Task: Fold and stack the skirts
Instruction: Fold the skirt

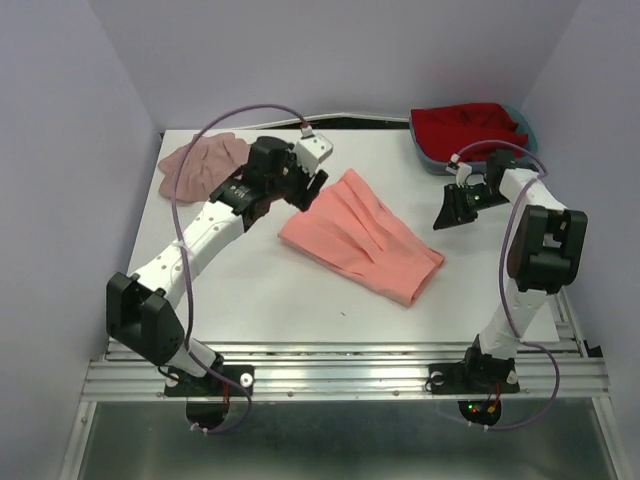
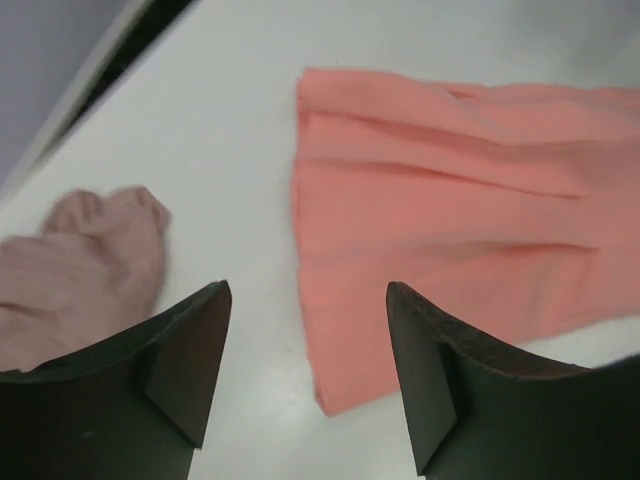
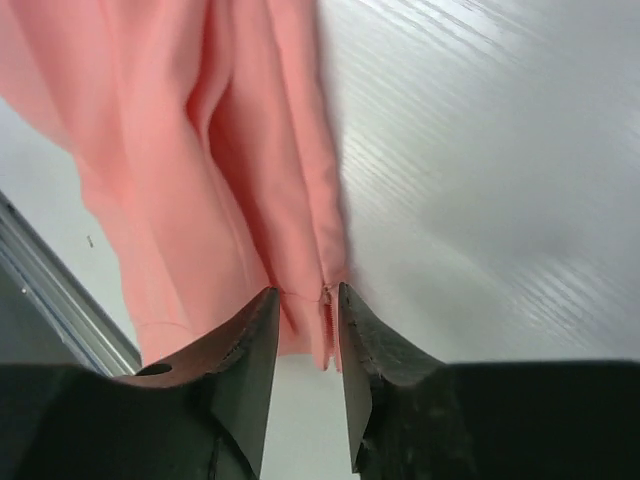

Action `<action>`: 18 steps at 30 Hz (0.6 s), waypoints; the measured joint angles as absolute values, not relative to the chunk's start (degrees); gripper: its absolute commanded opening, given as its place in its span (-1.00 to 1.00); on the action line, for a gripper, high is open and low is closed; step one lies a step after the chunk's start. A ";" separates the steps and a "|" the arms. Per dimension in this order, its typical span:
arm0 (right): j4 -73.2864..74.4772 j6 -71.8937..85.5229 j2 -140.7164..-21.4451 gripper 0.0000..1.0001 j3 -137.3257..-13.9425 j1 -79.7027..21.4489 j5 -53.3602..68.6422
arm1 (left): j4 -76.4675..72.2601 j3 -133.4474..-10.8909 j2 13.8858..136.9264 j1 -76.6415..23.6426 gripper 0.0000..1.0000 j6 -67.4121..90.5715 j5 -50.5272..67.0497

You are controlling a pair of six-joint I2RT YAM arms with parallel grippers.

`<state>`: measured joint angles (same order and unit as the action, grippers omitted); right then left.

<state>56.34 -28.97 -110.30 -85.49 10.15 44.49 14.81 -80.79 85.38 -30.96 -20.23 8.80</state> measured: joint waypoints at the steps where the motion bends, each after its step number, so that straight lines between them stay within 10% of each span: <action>1: 54.96 -27.75 -110.87 -0.48 -84.99 10.15 43.11 | 15.07 -77.06 84.95 -30.74 0.30 -18.61 10.81; 9: 49.30 -22.90 -113.73 -0.79 -77.03 6.13 37.01 | 17.50 -63.16 96.14 -30.63 -0.03 -10.81 22.50; 18: 48.53 -17.04 -113.91 -0.85 -70.59 -0.23 40.86 | 17.74 -79.26 113.82 -22.44 -0.15 -10.17 23.73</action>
<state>48.53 -17.04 -113.91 -70.59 -0.23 40.86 17.74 -79.26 113.82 -22.44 -10.17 23.73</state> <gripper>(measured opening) 0.076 0.424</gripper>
